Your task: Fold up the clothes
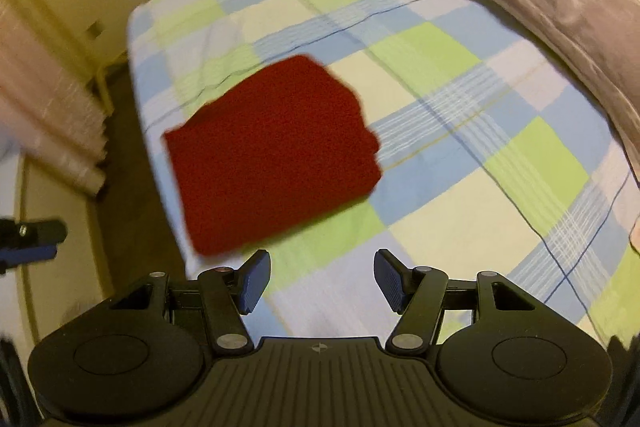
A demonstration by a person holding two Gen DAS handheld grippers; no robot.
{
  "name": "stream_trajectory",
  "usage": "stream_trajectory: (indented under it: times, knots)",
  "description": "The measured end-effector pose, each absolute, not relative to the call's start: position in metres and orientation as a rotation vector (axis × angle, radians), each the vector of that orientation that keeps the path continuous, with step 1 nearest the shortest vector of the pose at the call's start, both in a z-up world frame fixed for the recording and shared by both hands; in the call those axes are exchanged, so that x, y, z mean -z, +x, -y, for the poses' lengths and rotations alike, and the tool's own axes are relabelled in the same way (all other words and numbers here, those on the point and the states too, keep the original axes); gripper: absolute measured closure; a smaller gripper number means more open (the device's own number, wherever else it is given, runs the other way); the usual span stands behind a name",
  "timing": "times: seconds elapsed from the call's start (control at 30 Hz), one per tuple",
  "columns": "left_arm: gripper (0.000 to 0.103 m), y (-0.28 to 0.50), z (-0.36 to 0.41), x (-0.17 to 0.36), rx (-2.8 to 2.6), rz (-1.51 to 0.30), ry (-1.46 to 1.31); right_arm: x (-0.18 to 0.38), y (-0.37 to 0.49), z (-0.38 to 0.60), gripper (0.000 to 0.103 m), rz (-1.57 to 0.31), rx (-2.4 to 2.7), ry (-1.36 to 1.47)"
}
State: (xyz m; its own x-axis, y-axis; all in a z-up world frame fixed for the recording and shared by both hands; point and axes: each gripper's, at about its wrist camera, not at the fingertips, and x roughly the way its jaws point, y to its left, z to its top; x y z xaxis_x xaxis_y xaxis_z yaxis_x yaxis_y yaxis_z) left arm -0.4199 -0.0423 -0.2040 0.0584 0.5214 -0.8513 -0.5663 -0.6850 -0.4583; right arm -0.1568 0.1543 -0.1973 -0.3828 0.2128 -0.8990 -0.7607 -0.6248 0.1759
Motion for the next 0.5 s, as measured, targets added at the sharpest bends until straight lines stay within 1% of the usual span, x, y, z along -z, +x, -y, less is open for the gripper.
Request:
stream_trajectory:
  times: [0.13, 0.23, 0.4, 0.5]
  knots:
    - [0.055, -0.451, 0.031, 0.241, -1.651, 0.006, -1.603, 0.210, -0.156, -0.176, 0.042, -0.891, -1.980, -1.131]
    - [0.055, -0.465, 0.029, 0.276, -1.591, 0.161, -1.681, 0.225, -0.153, -0.189, 0.042, -0.974, -1.924, -1.113]
    - [0.055, -0.477, 0.030, 0.334, -1.544, 0.418, -1.770, 0.265, -0.149, -0.212, 0.042, -1.082, -1.823, -1.164]
    - [0.054, -0.481, 0.026, 0.359, -1.562, 0.489, -1.756, 0.288, -0.145, -0.233, 0.042, -1.176, -1.804, -1.152]
